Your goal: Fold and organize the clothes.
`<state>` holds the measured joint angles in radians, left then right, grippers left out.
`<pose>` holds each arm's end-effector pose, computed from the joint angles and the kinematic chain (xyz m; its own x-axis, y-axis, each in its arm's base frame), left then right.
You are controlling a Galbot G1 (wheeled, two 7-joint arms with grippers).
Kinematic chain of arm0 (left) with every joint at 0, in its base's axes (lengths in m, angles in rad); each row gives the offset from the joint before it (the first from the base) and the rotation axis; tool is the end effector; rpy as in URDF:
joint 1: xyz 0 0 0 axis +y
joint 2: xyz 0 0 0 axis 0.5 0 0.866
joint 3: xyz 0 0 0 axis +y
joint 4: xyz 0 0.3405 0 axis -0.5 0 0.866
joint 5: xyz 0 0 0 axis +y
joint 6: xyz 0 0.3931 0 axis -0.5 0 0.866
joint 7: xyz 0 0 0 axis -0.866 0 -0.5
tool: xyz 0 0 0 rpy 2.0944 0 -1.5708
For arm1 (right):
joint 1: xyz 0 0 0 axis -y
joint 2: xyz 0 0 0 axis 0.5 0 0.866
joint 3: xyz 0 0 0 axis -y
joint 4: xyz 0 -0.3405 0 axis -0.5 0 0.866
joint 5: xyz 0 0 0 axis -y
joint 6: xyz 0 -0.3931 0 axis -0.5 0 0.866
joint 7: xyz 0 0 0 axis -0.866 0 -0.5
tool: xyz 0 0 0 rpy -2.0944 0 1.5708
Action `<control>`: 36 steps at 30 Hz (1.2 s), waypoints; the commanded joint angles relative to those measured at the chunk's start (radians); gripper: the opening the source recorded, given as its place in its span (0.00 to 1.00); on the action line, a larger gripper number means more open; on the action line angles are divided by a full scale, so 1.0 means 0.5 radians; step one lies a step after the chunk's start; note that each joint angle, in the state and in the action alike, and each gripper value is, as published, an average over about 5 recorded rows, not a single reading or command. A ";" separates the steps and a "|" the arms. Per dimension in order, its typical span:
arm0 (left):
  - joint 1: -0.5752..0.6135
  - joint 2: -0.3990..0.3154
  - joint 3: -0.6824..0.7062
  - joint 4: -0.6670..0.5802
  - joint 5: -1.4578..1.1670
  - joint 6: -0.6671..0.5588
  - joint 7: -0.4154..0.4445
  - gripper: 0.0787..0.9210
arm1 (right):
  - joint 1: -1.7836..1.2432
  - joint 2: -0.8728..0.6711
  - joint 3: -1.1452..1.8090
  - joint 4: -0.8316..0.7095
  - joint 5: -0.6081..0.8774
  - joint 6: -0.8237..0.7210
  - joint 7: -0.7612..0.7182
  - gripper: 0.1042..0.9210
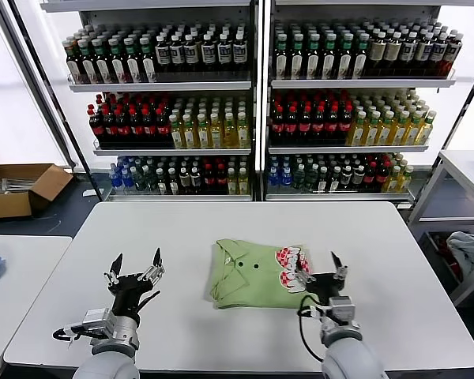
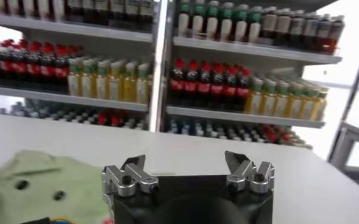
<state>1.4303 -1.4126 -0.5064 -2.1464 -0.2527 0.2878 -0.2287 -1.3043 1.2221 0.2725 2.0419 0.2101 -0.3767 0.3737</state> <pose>0.2588 0.0143 -0.2400 -0.9878 -0.0950 0.1238 -0.1056 0.9910 -0.0821 0.2818 0.0264 -0.2624 -0.9758 0.0272 0.2170 -0.0035 0.9901 -0.1402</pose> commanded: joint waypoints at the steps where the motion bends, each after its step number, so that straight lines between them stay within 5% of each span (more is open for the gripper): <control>1: -0.008 -0.044 -0.042 0.028 0.096 -0.127 0.128 0.88 | -0.424 -0.102 0.422 0.152 0.052 0.179 -0.043 0.88; 36: 0.018 -0.009 -0.054 0.004 0.194 -0.127 0.212 0.88 | -0.351 -0.044 0.413 0.171 0.046 0.144 -0.034 0.88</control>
<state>1.4391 -1.4162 -0.5362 -2.1411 -0.1800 0.2203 -0.1375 -1.4739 1.1998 0.4718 2.1243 0.2335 -0.3078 0.3569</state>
